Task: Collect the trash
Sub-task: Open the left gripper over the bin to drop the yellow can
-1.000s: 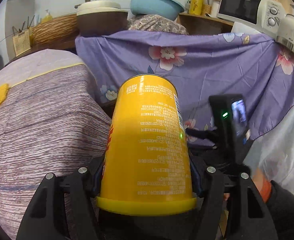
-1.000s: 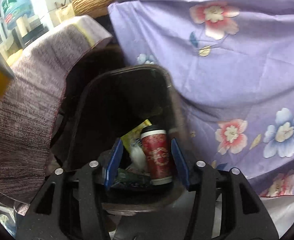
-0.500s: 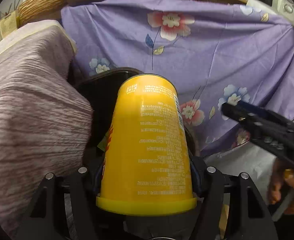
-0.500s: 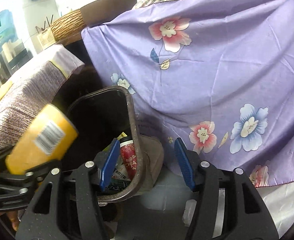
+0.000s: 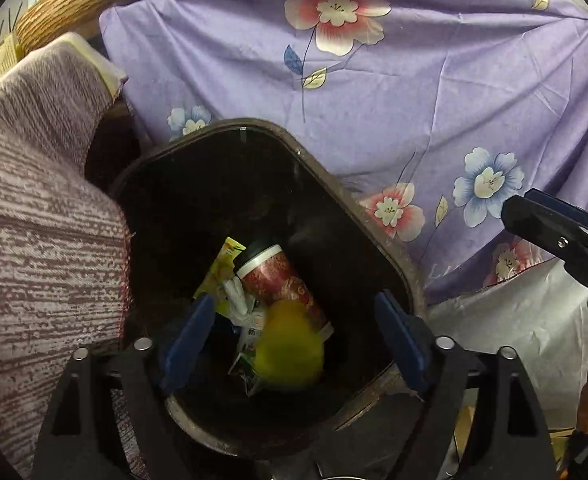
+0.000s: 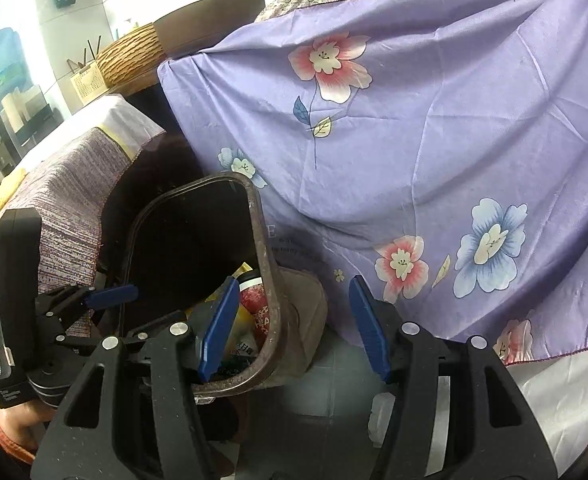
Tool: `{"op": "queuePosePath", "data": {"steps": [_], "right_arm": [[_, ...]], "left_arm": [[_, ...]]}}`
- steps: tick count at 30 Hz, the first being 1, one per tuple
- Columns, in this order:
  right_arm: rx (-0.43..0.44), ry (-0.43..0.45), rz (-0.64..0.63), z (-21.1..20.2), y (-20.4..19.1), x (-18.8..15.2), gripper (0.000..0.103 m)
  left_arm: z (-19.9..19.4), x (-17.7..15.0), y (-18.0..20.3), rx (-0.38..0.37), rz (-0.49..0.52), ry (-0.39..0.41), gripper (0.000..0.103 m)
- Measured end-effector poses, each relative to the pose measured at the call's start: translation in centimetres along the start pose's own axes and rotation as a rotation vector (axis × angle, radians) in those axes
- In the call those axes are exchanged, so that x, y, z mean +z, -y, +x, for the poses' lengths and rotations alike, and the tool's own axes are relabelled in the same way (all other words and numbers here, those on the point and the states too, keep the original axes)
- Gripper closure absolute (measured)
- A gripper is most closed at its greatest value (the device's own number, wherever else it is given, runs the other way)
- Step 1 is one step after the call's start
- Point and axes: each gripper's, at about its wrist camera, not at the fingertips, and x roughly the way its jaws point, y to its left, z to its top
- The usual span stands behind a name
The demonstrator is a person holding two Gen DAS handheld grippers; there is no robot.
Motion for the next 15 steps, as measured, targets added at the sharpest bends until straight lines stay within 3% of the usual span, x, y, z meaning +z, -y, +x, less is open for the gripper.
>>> {"op": "queuePosePath", "data": {"steps": [4,7,15], "right_arm": [[-0.009,0.018,0.011,-0.5,0.4,0.3,0.044],[-0.017,0.032,0.023,-0.7,0.7,0.6,0.034],[0.026,0.034,0.002,-0.7,-1.0,1.7,0.032]], "left_arm": [[-1.2,0.0,0.6,-0.025,0.001,0.012,0.018],[-2.7,-0.1,1.1,-0.038,0.007,0.037,0.014],[-8.8,-0.8,0.8,-0.054,-0.013,0.100,0.008]]}}
